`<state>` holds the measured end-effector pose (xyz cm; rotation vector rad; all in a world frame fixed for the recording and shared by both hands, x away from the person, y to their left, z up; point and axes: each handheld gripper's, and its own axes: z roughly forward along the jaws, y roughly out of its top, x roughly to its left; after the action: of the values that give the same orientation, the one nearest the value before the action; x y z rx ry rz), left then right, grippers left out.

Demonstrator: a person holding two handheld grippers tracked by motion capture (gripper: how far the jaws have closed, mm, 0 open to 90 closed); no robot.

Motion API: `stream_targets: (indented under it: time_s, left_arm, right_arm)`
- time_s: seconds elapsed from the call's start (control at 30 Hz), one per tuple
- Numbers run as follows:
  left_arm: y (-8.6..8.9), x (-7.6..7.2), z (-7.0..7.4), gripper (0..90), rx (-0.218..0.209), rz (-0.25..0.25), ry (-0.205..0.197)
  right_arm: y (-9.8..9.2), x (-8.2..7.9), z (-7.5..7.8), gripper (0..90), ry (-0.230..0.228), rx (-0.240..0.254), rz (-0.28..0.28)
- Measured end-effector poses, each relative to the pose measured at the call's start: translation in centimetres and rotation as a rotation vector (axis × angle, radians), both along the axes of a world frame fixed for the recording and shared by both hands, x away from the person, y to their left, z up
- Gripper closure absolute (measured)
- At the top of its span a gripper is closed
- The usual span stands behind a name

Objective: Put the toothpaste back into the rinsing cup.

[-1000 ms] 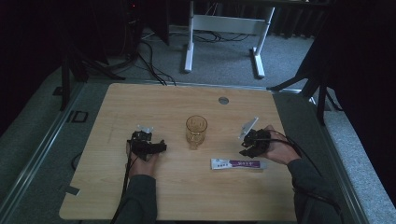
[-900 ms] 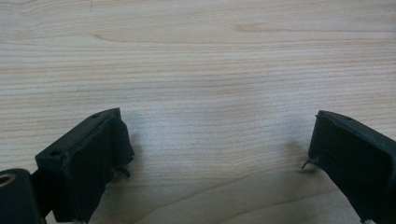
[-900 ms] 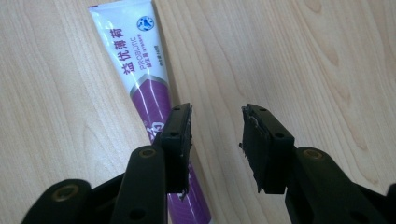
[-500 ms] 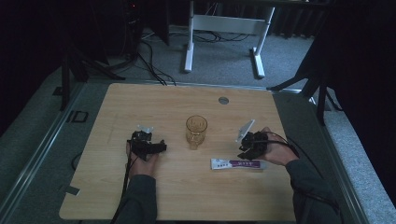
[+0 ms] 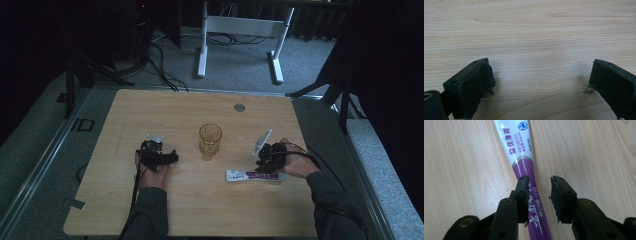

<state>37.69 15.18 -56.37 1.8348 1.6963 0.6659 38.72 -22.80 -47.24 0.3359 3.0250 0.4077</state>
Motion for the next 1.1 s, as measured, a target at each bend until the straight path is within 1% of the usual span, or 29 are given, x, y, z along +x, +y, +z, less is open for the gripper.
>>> stream_targets:
  time_s: [0.17, 0.37, 0.63, 0.9, 1.1]
  left_arm:
    - [0.0, 0.0, 0.0, 3.5, 0.000, 0.000, 0.000]
    - [0.0, 0.0, 0.0, 3.5, 0.000, 0.000, 0.000]
    - [0.0, 0.0, 0.0, 3.5, 0.000, 0.000, 0.000]
    - [0.0, 0.0, 0.0, 3.5, 0.000, 0.000, 0.000]
    - [0.0, 0.0, 0.0, 3.5, 0.000, 0.000, 0.000]
  right_arm:
    - [0.1, -0.1, -0.4, 68.3, 0.012, -0.008, 0.001]
    - [0.3, -0.2, -0.9, 68.3, 0.016, -0.012, 0.010]
    - [0.5, -0.4, -1.6, 68.3, 0.035, -0.032, 0.015]
    - [0.7, -0.4, -1.9, 68.4, 0.045, -0.044, 0.021]
    - [0.8, -0.4, -1.9, 68.1, 0.043, -0.068, 0.024]
